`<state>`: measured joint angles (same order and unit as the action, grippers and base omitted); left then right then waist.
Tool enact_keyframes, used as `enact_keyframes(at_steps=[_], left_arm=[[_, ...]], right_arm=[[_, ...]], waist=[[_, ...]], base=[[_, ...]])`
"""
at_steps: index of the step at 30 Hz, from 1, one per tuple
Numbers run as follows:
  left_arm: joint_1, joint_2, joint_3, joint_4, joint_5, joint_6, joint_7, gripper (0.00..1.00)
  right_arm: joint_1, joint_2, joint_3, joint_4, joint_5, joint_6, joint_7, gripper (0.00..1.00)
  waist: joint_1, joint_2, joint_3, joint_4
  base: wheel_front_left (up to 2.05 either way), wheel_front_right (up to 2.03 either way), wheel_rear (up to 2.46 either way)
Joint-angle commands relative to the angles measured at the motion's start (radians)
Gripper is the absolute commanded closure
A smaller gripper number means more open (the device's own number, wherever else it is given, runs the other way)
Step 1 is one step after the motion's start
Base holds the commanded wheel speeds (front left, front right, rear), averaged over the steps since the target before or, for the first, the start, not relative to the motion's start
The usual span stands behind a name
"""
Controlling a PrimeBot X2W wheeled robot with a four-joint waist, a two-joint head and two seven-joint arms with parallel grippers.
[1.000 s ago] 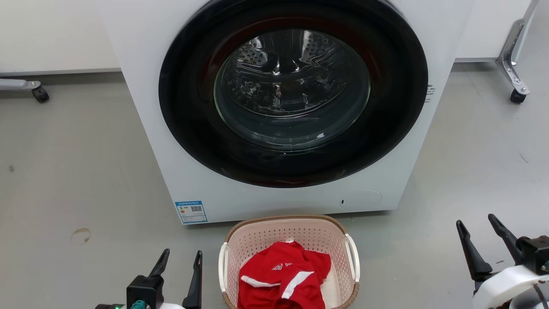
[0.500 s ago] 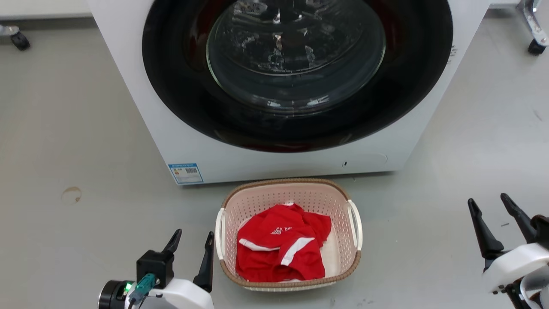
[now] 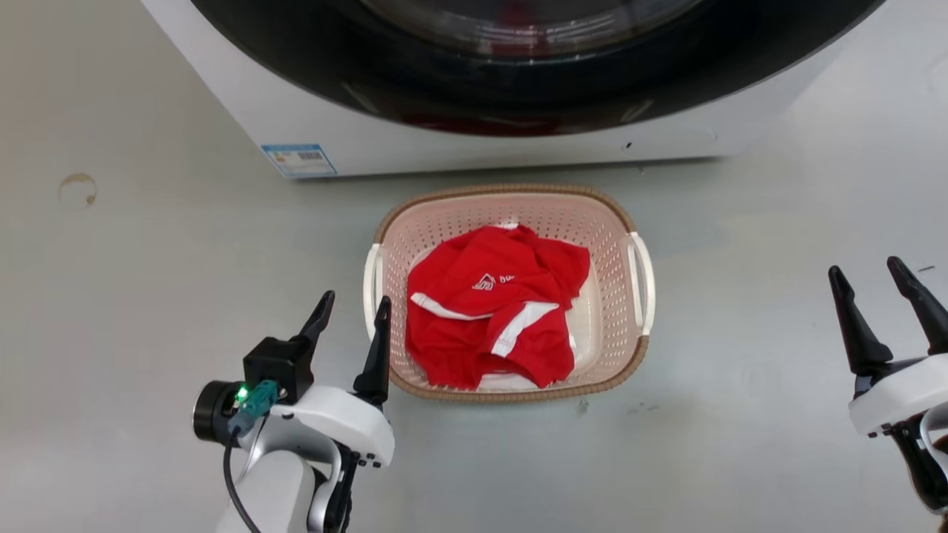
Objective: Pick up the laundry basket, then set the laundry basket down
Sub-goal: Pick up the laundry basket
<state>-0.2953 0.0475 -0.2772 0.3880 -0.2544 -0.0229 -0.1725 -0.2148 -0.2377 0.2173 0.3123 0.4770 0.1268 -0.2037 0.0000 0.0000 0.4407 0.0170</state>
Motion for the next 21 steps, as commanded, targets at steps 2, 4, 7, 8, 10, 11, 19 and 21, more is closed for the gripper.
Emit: enact_keyframes(at_steps=[2, 4, 7, 8, 10, 11, 19, 21], left_arm=[[-0.05, 0.004, 0.015, 0.012, -0.026, -0.009, -0.021, 0.0], [-0.087, 0.004, -0.001, 0.047, -0.041, -0.018, -0.035, 0.0], [-0.143, 0.003, -0.027, 0.094, -0.083, -0.027, -0.053, 0.0], [-0.162, 0.003, -0.037, 0.111, -0.091, -0.028, -0.058, 0.0], [-0.199, 0.003, -0.052, 0.142, -0.117, -0.03, -0.066, 0.0], [-0.218, 0.003, -0.059, 0.159, -0.124, -0.031, -0.069, 0.0], [-0.337, 0.003, -0.08, 0.283, -0.216, -0.058, -0.087, 0.0], [-0.358, 0.003, -0.085, 0.314, -0.218, -0.064, -0.088, 0.0]], right_arm=[[-0.025, -0.039, 0.03, -0.008, 0.017, 0.004, -0.025, 0.0], [-0.042, -0.046, 0.041, 0.001, 0.035, 0.004, -0.036, 0.0], [-0.07, -0.054, 0.058, 0.011, 0.055, 0.004, -0.047, 0.0], [-0.08, -0.057, 0.064, 0.015, 0.06, 0.004, -0.049, 0.0], [-0.1, -0.062, 0.077, 0.023, 0.072, 0.004, -0.053, 0.0], [-0.111, -0.065, 0.083, 0.028, 0.074, 0.004, -0.054, 0.0], [-0.178, -0.053, 0.136, 0.036, 0.116, 0.004, -0.058, 0.0], [-0.183, -0.044, 0.147, 0.033, 0.126, 0.004, -0.058, 0.0]], waist=[[0.0, 0.0, 0.109, 0.024], [0.0, 0.0, 0.15, 0.033], [0.0, 0.0, 0.207, 0.046], [0.0, 0.0, 0.224, 0.05], [0.0, 0.0, 0.257, 0.059], [0.0, 0.0, 0.272, 0.063], [0.0, 0.0, 0.36, 0.085], [0.0, 0.0, 0.374, 0.088]], base=[[0.0, 0.0, 0.0], [0.0, 0.0, 0.0], [0.0, 0.0, 0.0], [0.0, 0.0, 0.0], [0.0, 0.0, 0.0], [0.0, 0.0, 0.0], [0.0, 0.0, 0.0], [0.0, 0.0, 0.0]])
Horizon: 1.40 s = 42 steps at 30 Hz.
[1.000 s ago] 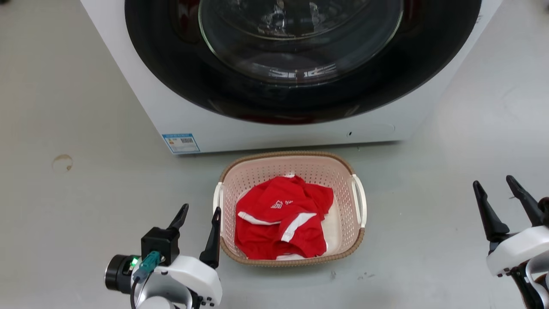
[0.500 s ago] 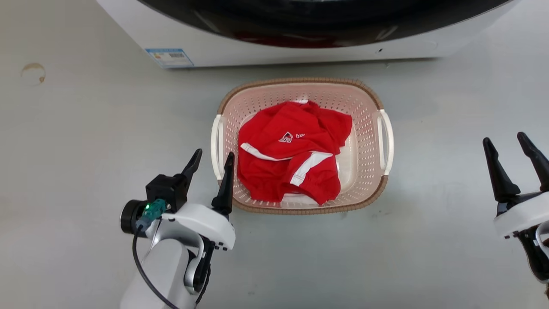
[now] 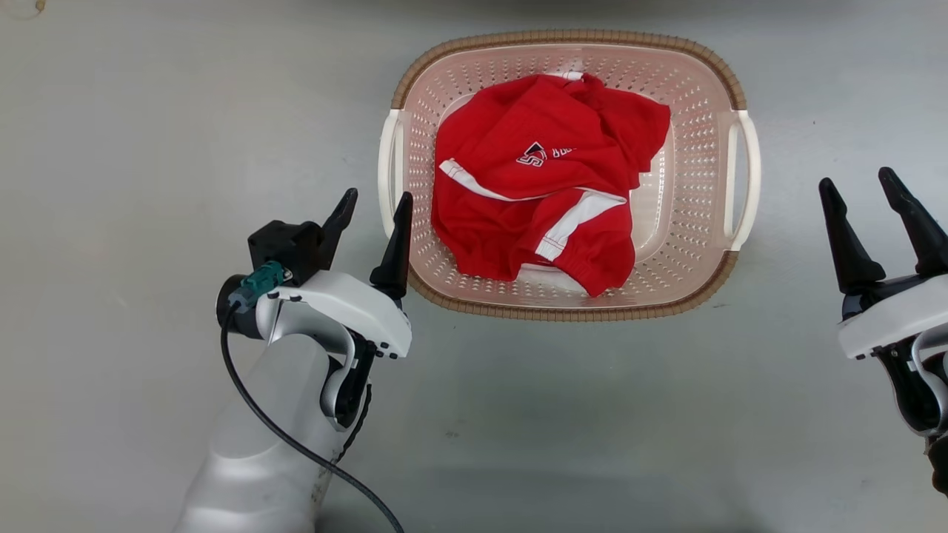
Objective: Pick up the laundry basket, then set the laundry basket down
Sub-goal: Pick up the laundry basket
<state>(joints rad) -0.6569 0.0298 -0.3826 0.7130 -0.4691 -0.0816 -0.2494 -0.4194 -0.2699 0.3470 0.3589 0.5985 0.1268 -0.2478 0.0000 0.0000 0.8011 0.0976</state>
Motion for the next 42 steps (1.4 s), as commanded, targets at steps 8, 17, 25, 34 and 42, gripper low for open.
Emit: enact_keyframes(at_steps=[8, 17, 25, 34, 42], left_arm=[[-0.047, 0.02, 0.044, 0.024, -0.023, -0.031, -0.012, 0.0], [-0.123, 0.02, 0.03, 0.092, -0.032, -0.045, -0.012, 0.0], [-0.185, 0.02, 0.016, 0.17, -0.042, -0.048, -0.012, 0.0], [-0.235, 0.02, 0.012, 0.244, -0.047, -0.049, -0.012, 0.0], [-0.281, 0.02, 0.001, 0.289, -0.051, -0.049, -0.012, 0.0]], right_arm=[[-0.008, 0.004, 0.066, -0.004, 0.033, 0.004, -0.014, 0.0], [-0.084, 0.026, 0.109, 0.039, 0.085, 0.004, -0.014, 0.0], [-0.142, 0.045, 0.181, 0.084, 0.132, 0.004, -0.014, 0.0], [-0.199, 0.064, 0.239, 0.128, 0.172, 0.004, -0.014, 0.0], [-0.246, 0.069, 0.272, 0.153, 0.192, 0.004, -0.014, 0.0]], waist=[[0.0, 0.0, 0.075, 0.014], [0.0, 0.0, 0.133, 0.02], [0.0, 0.0, 0.165, 0.019], [0.0, 0.0, 0.198, 0.005], [0.0, 0.0, 0.222, -0.005]], base=[[0.0, 0.0, 0.0], [0.0, 0.0, 0.0], [0.0, 0.0, 0.0], [0.0, 0.0, 0.0], [0.0, 0.0, 0.0]])
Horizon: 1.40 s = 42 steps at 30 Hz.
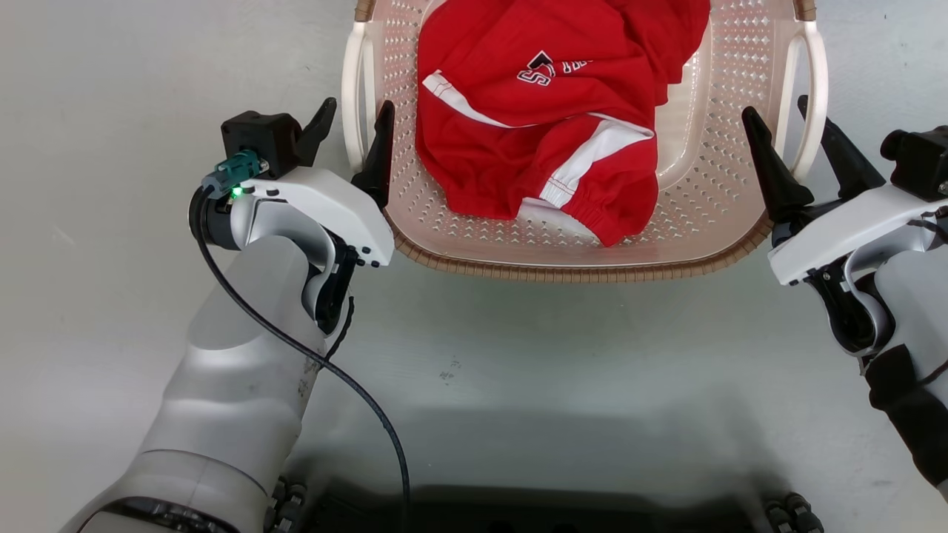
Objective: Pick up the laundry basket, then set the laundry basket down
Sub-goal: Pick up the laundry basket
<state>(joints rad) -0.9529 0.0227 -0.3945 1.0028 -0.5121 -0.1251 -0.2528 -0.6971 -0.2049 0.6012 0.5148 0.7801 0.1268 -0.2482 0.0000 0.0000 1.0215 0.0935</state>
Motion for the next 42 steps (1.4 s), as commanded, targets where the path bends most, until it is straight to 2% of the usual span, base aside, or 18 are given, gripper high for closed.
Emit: enact_keyframes(at_steps=[1, 7, 8, 9, 10, 11, 27, 42], left_arm=[[0.01, 0.028, 0.011, 0.004, -0.009, -0.005, -0.009, 0.0], [-0.008, 0.028, 0.007, 0.021, -0.014, -0.005, -0.009, 0.0], [-0.01, 0.028, 0.006, 0.023, -0.015, -0.005, -0.009, 0.04], [-0.012, 0.028, 0.004, 0.024, -0.017, -0.005, -0.009, 0.25], [-0.013, 0.028, 0.001, 0.025, -0.022, -0.005, -0.009, 0.88], [-0.012, 0.028, -0.005, 0.02, -0.034, -0.005, -0.009, 1.0], [-0.038, 0.031, -0.078, 0.079, -0.12, -0.006, -0.009, 1.0], [-0.017, 0.036, -0.187, 0.151, -0.218, -0.006, -0.007, 1.0]], right_arm=[[0.027, 0.004, 0.02, -0.001, 0.012, 0.004, -0.014, 0.0], [0.014, 0.005, 0.026, -0.002, 0.016, 0.004, -0.014, 0.0], [0.012, 0.005, 0.027, -0.003, 0.017, 0.004, -0.014, 0.0], [0.01, 0.006, 0.026, -0.004, 0.018, 0.004, -0.014, 0.0], [0.008, 0.007, 0.026, -0.005, 0.02, 0.004, -0.014, 0.65], [0.007, 0.007, 0.028, -0.007, 0.022, 0.004, -0.014, 1.0], [-0.026, 0.005, 0.051, 0.061, 0.04, 0.004, -0.014, 1.0], [-0.063, 0.017, 0.123, 0.253, 0.085, 0.004, -0.014, 1.0]], waist=[[0.0, 0.0, 0.004, -0.002], [0.0, 0.0, 0.012, -0.004], [0.0, 0.0, 0.013, -0.005], [0.0, 0.0, 0.015, -0.005], [0.0, 0.0, 0.016, -0.007], [0.0, 0.0, 0.018, -0.009], [0.0, 0.0, 0.004, -0.024], [0.0, 0.0, -0.068, -0.025]], base=[[0.0, 0.0, 0.0], [0.0, 0.0, 0.0], [0.0, 0.0, 0.0], [0.0, 0.0, 0.0], [0.0, 0.0, 0.0], [0.0, 0.0, 0.0], [0.0, 0.0, 0.0], [0.0, 0.0, 0.0]])
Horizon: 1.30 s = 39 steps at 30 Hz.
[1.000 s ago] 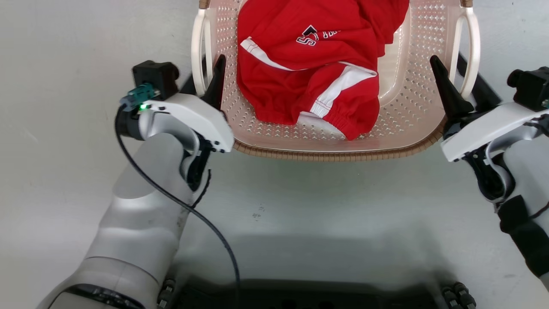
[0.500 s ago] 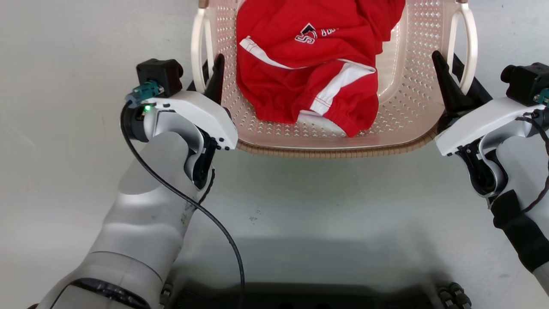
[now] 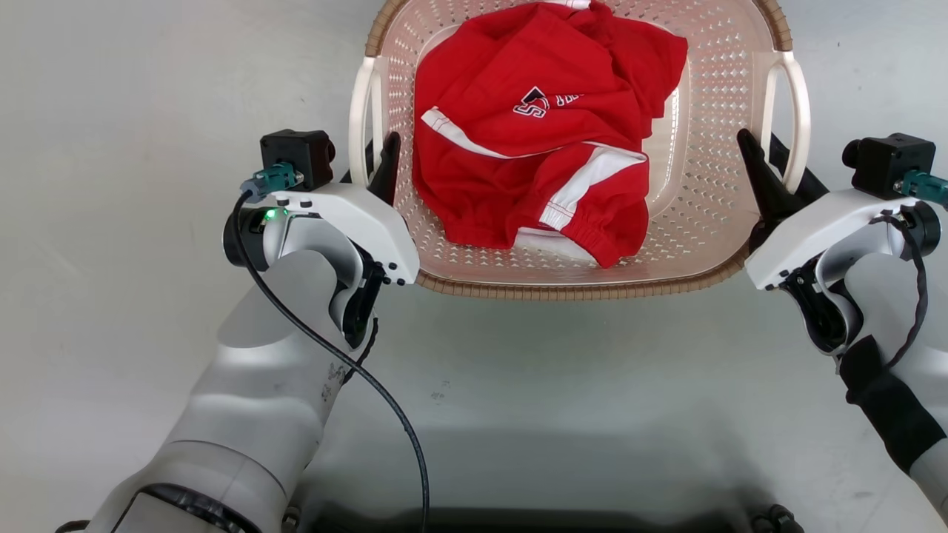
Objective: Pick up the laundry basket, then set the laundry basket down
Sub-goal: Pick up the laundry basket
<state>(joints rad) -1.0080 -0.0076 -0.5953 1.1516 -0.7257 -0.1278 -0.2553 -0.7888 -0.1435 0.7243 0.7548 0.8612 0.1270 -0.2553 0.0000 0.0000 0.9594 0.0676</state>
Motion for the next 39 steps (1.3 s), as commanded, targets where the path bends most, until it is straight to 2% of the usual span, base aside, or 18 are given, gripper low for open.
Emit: enact_keyframes(at_steps=[1, 7, 21, 29, 39], left_arm=[[0.04, 0.066, 0.004, 0.005, -0.011, -0.003, -0.003, 1.0], [0.051, 0.073, -0.05, 0.018, -0.05, -0.003, 0.003, 1.0], [0.103, 0.092, -0.138, 0.037, -0.134, -0.003, 0.003, 1.0], [0.145, 0.109, -0.179, 0.055, -0.169, -0.003, 0.023, 1.0], [0.238, 0.137, -0.222, 0.078, -0.206, -0.003, 0.034, 1.0]], right_arm=[[0.025, -0.044, 0.008, 0.025, 0.008, 0.004, -0.006, 1.0], [0.002, -0.037, 0.055, 0.069, 0.042, 0.004, -0.006, 1.0], [0.022, -0.028, 0.145, 0.085, 0.101, 0.004, -0.005, 1.0], [0.045, -0.006, 0.188, 0.134, 0.134, 0.004, 0.009, 1.0], [0.101, 0.024, 0.243, 0.178, 0.185, 0.004, 0.011, 1.0]], waist=[[0.0, 0.0, -0.012, 0.001], [0.0, 0.0, -0.046, -0.004], [0.0, 0.0, -0.131, -0.019], [0.0, 0.0, -0.222, -0.036], [0.0, 0.0, -0.405, -0.069]], base=[[0.0, 0.0, 0.0], [0.0, 0.0, 0.0], [0.0, 0.0, 0.0], [0.0, 0.0, 0.0], [0.0, 0.0, 0.0]])
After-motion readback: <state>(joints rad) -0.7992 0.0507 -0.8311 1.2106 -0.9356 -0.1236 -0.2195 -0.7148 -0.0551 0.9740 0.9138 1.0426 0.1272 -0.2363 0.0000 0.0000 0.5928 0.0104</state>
